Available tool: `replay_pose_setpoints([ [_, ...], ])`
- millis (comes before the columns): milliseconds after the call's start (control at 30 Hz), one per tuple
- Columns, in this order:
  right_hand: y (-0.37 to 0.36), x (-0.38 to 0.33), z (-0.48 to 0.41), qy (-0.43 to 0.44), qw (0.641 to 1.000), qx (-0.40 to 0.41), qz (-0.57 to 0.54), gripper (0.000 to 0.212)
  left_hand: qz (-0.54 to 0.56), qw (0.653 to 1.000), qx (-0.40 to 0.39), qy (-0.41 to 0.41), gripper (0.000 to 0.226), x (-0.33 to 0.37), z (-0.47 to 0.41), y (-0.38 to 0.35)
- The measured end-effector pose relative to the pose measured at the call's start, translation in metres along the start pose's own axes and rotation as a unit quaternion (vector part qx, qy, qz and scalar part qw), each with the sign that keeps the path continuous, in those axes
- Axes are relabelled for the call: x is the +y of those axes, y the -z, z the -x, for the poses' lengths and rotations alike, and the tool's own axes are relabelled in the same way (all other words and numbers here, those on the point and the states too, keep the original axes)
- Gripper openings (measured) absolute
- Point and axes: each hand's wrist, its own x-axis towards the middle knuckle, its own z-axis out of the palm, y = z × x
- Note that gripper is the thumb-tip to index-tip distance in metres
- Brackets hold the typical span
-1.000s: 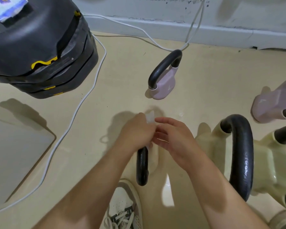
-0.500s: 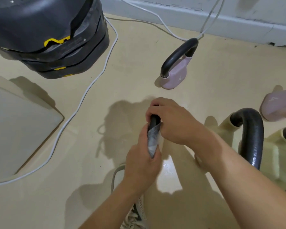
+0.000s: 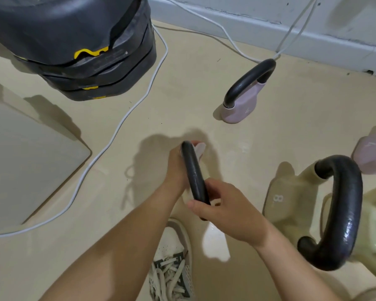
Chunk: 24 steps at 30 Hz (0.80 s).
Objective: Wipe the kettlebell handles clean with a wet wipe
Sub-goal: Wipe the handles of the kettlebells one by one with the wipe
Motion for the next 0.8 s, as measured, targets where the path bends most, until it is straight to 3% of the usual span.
replay_pose_setpoints([
  [67,-0.003,-0.005,-0.002,-0.022,0.995,-0.003,-0.097,0.029,0.054,0.997,-0.034,0.033,0.003,-0.001,0.002,0.0],
  [133,-0.008,-0.009,-0.005,-0.051,0.989,-0.004,-0.138,0.022,0.052,0.996,-0.065,0.044,0.006,0.001,-0.001,0.004],
  [233,-0.02,-0.009,-0.016,-0.073,0.991,0.029,-0.109,0.009,-0.032,0.996,-0.069,0.038,0.014,0.002,-0.007,0.008],
  [333,-0.016,-0.009,-0.029,-0.094,0.991,0.02,-0.094,0.014,-0.163,0.985,-0.027,-0.056,0.044,-0.001,-0.004,0.011],
  [433,0.01,-0.008,-0.033,-0.09,0.995,-0.04,-0.019,0.018,-0.241,0.964,0.025,-0.113,0.044,-0.009,0.007,0.022],
  [567,0.027,-0.009,-0.037,-0.061,0.987,-0.092,0.114,0.02,-0.258,0.954,-0.009,-0.154,0.012,-0.011,0.021,0.04],
  [667,0.027,-0.013,-0.038,-0.01,0.967,-0.095,0.236,0.023,-0.338,0.912,-0.058,-0.224,0.017,-0.013,0.022,0.056],
  [733,0.028,-0.016,-0.037,0.033,0.949,-0.075,0.303,0.026,-0.364,0.878,-0.085,-0.298,0.006,-0.014,0.026,0.066],
  [800,0.031,-0.017,-0.041,0.084,0.927,-0.04,0.364,0.022,-0.407,0.838,-0.093,-0.351,0.009,-0.01,0.032,0.07],
])
